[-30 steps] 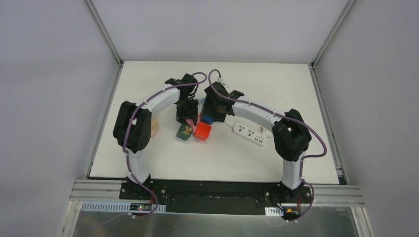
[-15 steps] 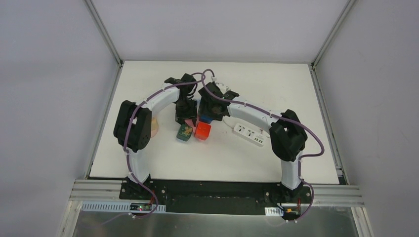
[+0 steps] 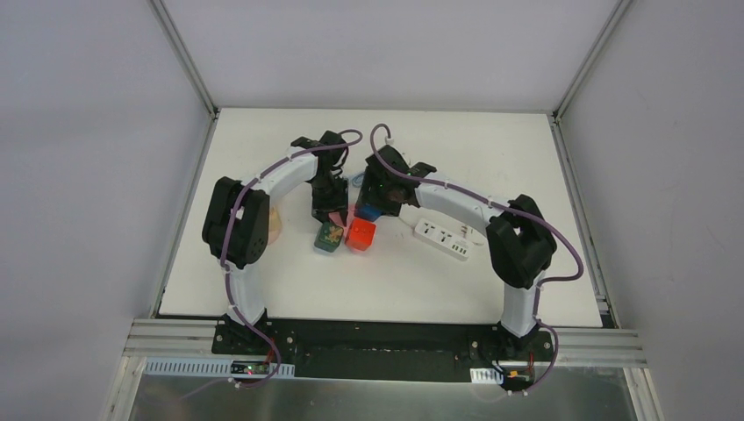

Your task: Pull the plug off the socket

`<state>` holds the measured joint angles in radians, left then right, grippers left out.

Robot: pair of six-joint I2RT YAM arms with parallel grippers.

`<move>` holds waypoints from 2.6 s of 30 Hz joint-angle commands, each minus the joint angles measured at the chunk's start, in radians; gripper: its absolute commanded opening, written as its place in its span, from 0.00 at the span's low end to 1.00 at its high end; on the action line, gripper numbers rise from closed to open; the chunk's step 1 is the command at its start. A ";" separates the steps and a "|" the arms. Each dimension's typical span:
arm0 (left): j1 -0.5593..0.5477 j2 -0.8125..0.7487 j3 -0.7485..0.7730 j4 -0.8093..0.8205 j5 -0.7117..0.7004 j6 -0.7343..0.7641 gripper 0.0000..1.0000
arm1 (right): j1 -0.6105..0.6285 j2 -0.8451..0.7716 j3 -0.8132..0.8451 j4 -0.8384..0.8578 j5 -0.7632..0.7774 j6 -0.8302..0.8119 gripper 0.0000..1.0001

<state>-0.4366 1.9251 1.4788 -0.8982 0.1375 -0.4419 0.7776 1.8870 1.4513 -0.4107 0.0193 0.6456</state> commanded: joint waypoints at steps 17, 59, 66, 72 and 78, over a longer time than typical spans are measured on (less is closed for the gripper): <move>0.027 0.089 -0.049 0.025 -0.050 -0.007 0.39 | 0.047 -0.044 0.135 0.007 -0.032 -0.082 0.00; 0.024 0.007 0.076 0.036 0.011 0.016 0.62 | -0.305 -0.372 -0.186 0.038 -0.103 -0.060 0.00; 0.024 -0.060 0.089 0.036 -0.032 0.039 0.80 | -0.471 -0.390 -0.310 0.113 -0.230 -0.054 0.07; 0.023 -0.120 0.056 0.048 -0.047 0.042 0.82 | -0.537 -0.323 -0.335 0.143 -0.276 -0.052 0.11; 0.023 -0.153 0.025 0.062 -0.030 0.071 0.78 | -0.557 -0.279 -0.366 0.212 -0.292 -0.068 0.25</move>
<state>-0.4114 1.8267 1.5269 -0.8421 0.1169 -0.4068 0.2310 1.5894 1.0939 -0.2840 -0.2321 0.5919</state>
